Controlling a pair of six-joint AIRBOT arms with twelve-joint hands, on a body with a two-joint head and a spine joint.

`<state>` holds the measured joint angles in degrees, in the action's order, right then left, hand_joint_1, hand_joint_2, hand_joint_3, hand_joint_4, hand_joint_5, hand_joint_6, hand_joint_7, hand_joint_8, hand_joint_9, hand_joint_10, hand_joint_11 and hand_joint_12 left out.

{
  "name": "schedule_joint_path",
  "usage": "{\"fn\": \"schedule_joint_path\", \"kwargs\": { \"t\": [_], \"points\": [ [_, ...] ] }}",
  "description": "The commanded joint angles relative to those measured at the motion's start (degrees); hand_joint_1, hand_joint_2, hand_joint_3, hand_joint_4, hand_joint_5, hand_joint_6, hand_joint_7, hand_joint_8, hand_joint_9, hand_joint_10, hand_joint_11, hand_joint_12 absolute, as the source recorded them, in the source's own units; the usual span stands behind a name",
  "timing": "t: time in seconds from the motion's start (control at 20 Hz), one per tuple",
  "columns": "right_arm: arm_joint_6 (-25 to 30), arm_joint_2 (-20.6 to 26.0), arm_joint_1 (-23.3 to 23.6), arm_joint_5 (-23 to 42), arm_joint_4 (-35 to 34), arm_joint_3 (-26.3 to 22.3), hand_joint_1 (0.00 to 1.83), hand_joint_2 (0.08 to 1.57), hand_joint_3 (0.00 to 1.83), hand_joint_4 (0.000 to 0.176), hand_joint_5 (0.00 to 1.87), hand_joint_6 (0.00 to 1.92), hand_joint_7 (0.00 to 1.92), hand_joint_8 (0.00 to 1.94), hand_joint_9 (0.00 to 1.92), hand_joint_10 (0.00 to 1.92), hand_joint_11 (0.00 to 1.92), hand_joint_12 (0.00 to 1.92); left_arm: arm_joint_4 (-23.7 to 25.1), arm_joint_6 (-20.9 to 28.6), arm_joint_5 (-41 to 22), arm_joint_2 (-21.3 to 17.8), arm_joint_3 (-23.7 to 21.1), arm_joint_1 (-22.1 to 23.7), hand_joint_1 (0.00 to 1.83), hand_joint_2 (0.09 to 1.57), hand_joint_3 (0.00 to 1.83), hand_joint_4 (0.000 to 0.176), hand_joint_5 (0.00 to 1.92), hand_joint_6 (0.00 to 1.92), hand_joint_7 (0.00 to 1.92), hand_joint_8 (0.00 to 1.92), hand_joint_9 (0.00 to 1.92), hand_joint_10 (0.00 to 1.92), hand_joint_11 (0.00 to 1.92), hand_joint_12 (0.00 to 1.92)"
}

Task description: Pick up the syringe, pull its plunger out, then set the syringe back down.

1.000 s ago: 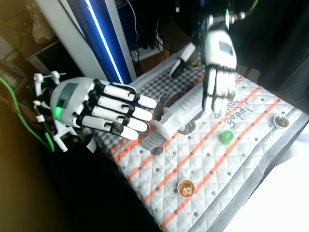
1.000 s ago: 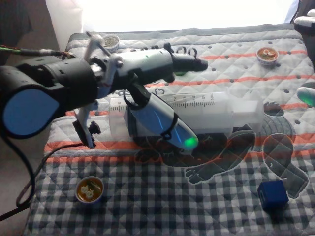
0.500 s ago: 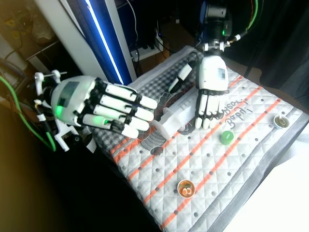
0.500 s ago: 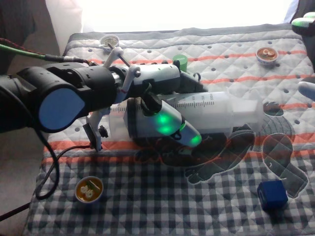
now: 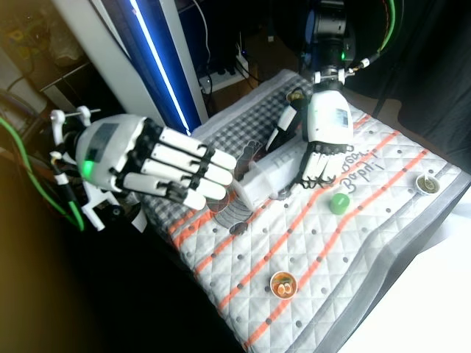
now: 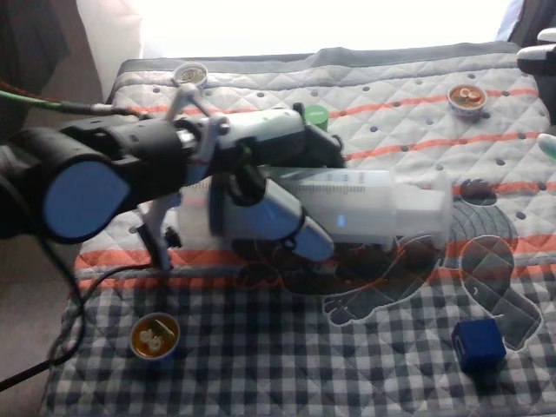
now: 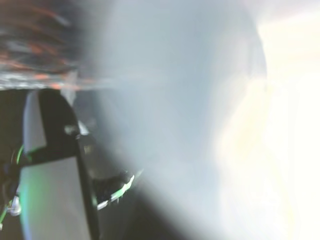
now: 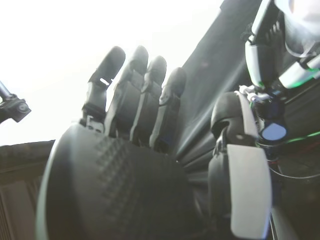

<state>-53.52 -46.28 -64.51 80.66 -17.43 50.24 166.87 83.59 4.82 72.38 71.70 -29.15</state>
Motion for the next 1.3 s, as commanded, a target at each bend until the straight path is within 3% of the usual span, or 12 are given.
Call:
{"fn": "schedule_joint_path", "kwargs": {
  "t": [0.0,0.25,0.4,0.45,0.55,0.6,0.7,0.8,0.95,1.05,1.2,1.25],
  "points": [
    [0.3,0.0,0.5,7.0,0.5,0.2,0.89,1.21,0.0,0.0,0.73,0.02,0.66,0.0,0.58,0.02,0.02,1.32,-1.0,0.2,7.8,-1.0,-0.3,0.6,1.34,1.22,0.0,0.0,0.68,1.3,0.82,1.23,0.74,1.53,0.48,1.55],
    [0.3,-0.1,0.4,7.0,0.2,0.2,0.87,1.19,0.0,0.0,0.73,0.01,0.66,0.0,0.58,0.01,0.01,1.42,-2.9,0.1,19.9,-7.4,-6.8,0.9,1.35,1.21,0.0,0.0,0.66,1.29,0.83,1.24,0.76,1.5,0.62,1.59],
    [0.9,-0.5,0.0,7.0,0.0,0.2,0.9,1.01,0.0,0.009,0.37,0.0,0.36,0.0,0.37,0.0,0.0,0.95,-2.0,0.1,28.0,-11.6,-11.9,0.2,1.36,1.18,0.0,0.0,0.74,1.17,0.88,1.18,0.84,1.42,0.71,1.62],
    [1.2,-0.8,-0.1,7.0,-0.3,0.2,0.84,0.96,0.0,0.045,0.23,0.0,0.21,0.0,0.22,0.0,0.0,0.72,-1.4,0.1,30.7,-12.8,-13.5,0.0,1.36,1.16,0.0,0.0,0.78,1.09,0.91,1.14,0.87,1.41,0.68,1.68],
    [2.5,-1.6,-0.1,7.0,-0.3,0.8,0.66,0.89,0.0,0.045,0.08,0.0,0.06,0.0,0.07,0.0,0.0,0.47,-0.4,0.1,34.5,-14.7,-15.8,-0.5,1.35,1.19,0.0,0.0,0.73,1.18,0.86,1.22,0.81,1.49,0.6,1.75],
    [2.8,-2.2,0.4,7.0,-0.2,1.0,0.58,0.87,0.0,0.063,0.02,0.0,0.01,0.0,0.02,0.0,0.0,0.33,0.4,0.1,36.0,-15.4,-16.8,-0.7,1.35,1.21,0.0,0.0,0.7,1.26,0.81,1.28,0.77,1.52,0.57,1.73],
    [5.7,-3.3,1.1,7.1,0.3,1.9,0.58,0.86,0.0,0.045,0.0,0.0,0.0,0.0,0.0,0.0,0.0,0.21,1.5,0.1,37.2,-16.2,-17.9,-0.7,1.36,1.19,0.0,0.0,0.77,1.16,0.86,1.19,0.78,1.5,0.6,1.74],
    [10.5,-5.2,2.0,7.4,1.0,3.7,0.59,0.85,0.01,0.012,0.0,0.0,0.0,0.0,0.02,0.01,0.0,0.53,2.3,0.1,37.3,-16.3,-18.2,-0.7,1.35,1.2,0.0,0.0,0.75,1.14,0.85,1.26,0.75,1.55,0.64,1.79],
    [12.8,-7.4,4.0,7.4,1.6,4.6,0.21,0.96,0.03,0.02,0.01,0.0,0.0,0.0,0.05,0.01,0.0,0.64,3.2,0.2,36.9,-16.1,-18.4,-0.5,1.36,1.16,0.0,0.0,0.82,1.19,0.92,1.07,0.81,1.39,0.67,1.58],
    [13.1,-8.0,5.1,7.3,2.9,4.7,0.14,1.05,0.02,0.002,0.02,0.01,0.0,0.0,0.06,0.01,0.0,0.66,3.9,0.1,36.3,-15.6,-18.4,-0.3,1.36,1.17,0.0,0.0,0.79,1.2,0.89,1.12,0.81,1.41,0.66,1.6],
    [13.1,-8.5,6.2,6.5,4.8,4.7,0.54,1.12,0.01,0.0,0.17,0.03,0.09,0.01,0.18,0.06,0.0,1.01,4.1,0.1,35.4,-14.7,-17.8,-0.2,1.35,1.18,0.0,0.0,0.78,1.21,0.85,1.15,0.8,1.46,0.67,1.67],
    [13.1,-8.8,6.7,5.6,5.5,4.9,0.72,1.04,0.0,0.0,0.15,0.01,0.07,0.0,0.16,0.05,0.0,0.93,4.4,0.1,35.3,-14.5,-17.8,-0.1,1.36,1.18,0.0,0.0,0.78,1.19,0.85,1.15,0.82,1.45,0.7,1.68]
  ]
}}
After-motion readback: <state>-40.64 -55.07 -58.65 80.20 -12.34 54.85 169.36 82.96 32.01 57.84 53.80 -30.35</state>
